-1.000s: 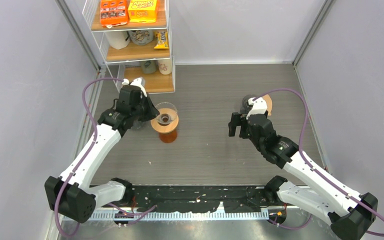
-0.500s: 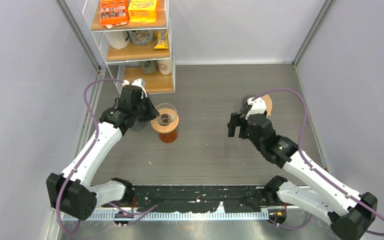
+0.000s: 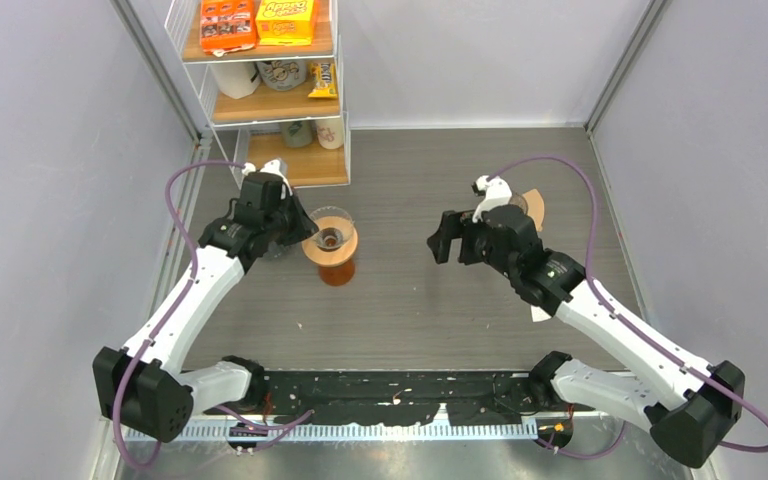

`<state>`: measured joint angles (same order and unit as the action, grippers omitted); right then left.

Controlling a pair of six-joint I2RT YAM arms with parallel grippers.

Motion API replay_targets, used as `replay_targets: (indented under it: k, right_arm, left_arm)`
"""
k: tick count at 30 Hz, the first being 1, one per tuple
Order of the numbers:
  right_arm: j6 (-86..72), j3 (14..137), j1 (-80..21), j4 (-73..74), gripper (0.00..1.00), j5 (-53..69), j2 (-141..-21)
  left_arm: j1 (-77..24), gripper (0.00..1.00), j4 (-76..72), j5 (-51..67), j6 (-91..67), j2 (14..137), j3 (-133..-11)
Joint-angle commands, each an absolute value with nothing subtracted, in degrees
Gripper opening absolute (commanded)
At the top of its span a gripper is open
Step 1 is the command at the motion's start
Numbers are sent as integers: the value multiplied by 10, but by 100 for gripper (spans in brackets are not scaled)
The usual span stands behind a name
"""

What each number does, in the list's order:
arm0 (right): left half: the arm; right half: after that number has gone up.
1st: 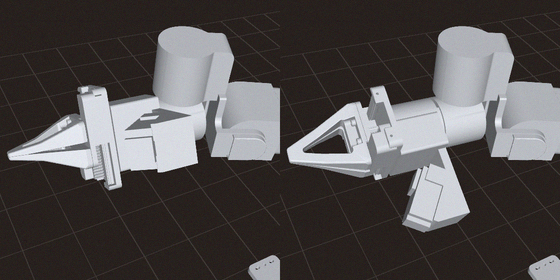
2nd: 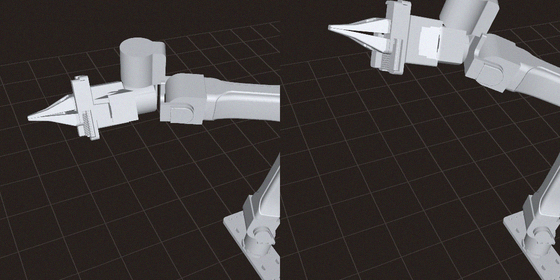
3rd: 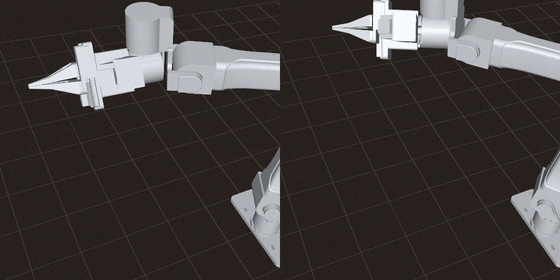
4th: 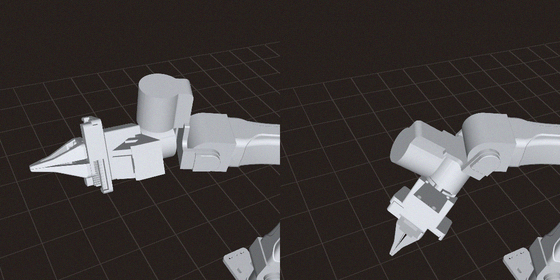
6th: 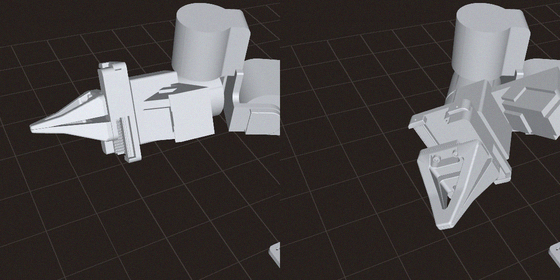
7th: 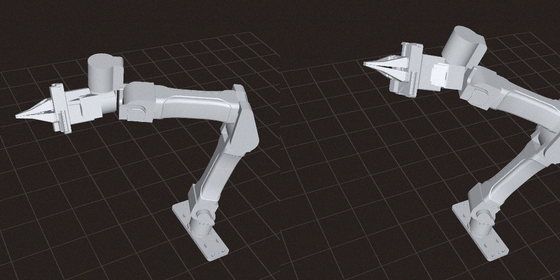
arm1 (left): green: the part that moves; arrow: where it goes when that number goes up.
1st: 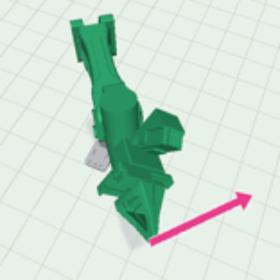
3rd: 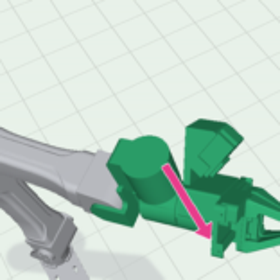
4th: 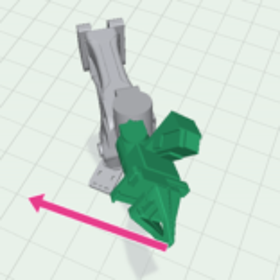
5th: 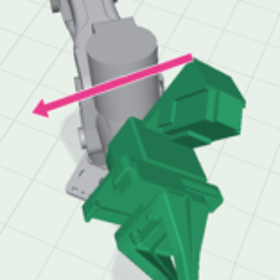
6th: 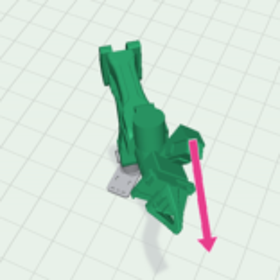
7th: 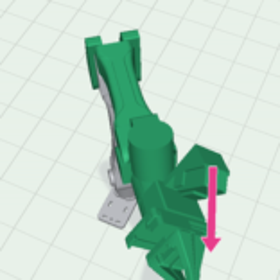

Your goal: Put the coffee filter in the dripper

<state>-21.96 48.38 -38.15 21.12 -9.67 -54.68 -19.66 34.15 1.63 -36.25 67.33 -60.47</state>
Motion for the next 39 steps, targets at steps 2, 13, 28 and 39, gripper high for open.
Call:
replay_targets:
  k: [2, 13, 28, 39]
  right_arm:
    - [-245, 558, -407, 134, 95, -10, -596]
    - [-251, 748, -506, 143, 98, -78, -797]
    - [-268, 917, -531, 199, 77, -101, -991]
    - [-273, 947, -539, 205, 51, -95, -1043]
  left_arm:
    - [-194, 0, 342, 20, -369, 674, -583]
    - [-193, 0, 336, 25, -364, 669, -553]
    - [-193, 0, 347, 21, -358, 667, -554]
    - [-193, 0, 354, 23, -358, 676, -559]
